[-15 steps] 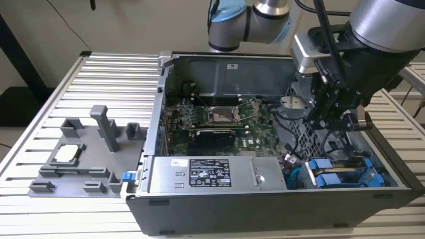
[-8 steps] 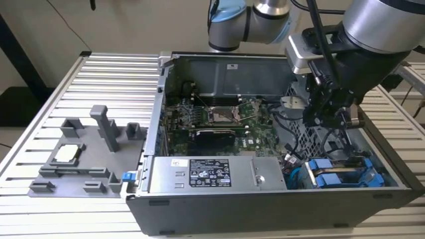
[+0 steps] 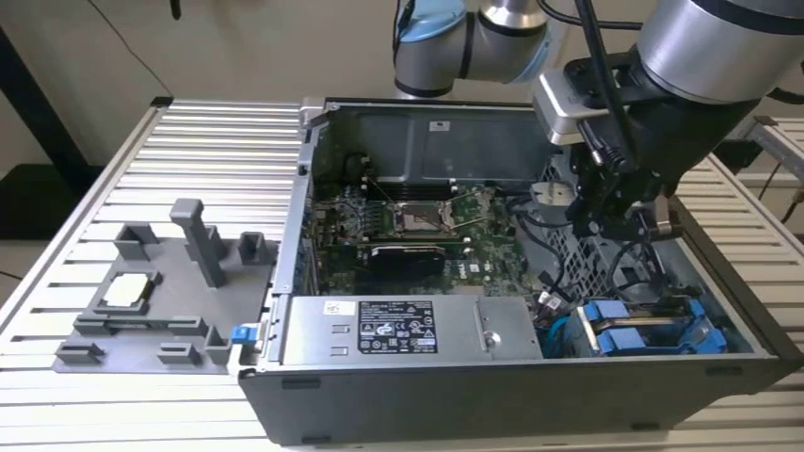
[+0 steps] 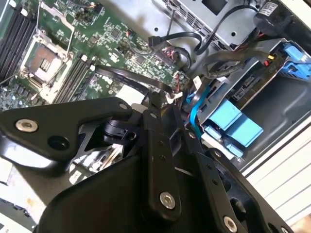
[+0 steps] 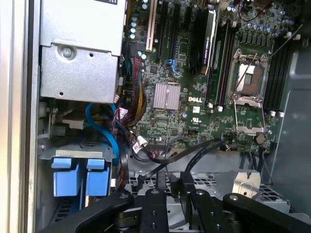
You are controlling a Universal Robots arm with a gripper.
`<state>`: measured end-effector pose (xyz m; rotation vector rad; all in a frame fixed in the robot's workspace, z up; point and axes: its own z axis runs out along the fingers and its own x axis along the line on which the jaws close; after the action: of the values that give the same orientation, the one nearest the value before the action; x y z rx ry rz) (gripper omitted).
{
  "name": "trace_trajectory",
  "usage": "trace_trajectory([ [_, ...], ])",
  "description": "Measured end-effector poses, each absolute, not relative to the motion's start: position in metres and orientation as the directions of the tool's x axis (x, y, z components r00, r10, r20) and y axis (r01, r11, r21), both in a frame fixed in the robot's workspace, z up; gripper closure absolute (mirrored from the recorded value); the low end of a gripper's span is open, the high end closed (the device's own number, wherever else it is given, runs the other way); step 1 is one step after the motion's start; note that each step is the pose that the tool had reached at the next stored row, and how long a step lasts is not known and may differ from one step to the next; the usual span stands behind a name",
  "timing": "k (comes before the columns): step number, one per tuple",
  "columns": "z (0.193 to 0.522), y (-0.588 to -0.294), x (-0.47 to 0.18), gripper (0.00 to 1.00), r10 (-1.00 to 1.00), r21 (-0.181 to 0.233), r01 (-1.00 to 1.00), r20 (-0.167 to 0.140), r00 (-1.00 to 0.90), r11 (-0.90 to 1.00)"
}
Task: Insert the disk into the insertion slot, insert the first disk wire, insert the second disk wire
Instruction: 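Insert the second disk wire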
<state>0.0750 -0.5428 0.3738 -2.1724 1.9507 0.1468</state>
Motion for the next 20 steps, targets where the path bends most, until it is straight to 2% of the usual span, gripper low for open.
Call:
trace_trajectory([
  [7, 0.3736, -0.5426, 0.075, 0.73, -0.969, -0.095, -0.991, -0.218, 0.118, -0.099],
  [8, 0.3736, -0.5426, 0.075, 0.75, -0.969, -0.095, -0.991, -0.218, 0.118, -0.099],
  [9, 0.3736, -0.5426, 0.075, 0.82, -0.969, -0.095, -0.991, -0.218, 0.118, -0.099],
  [12, 0.3736, -0.5425, 0.075, 0.84, -0.969, -0.095, -0.99, -0.218, 0.118, -0.099],
  [20, 0.3736, -0.5425, 0.075, 0.85, -0.969, -0.095, -0.99, -0.218, 0.119, -0.1],
])
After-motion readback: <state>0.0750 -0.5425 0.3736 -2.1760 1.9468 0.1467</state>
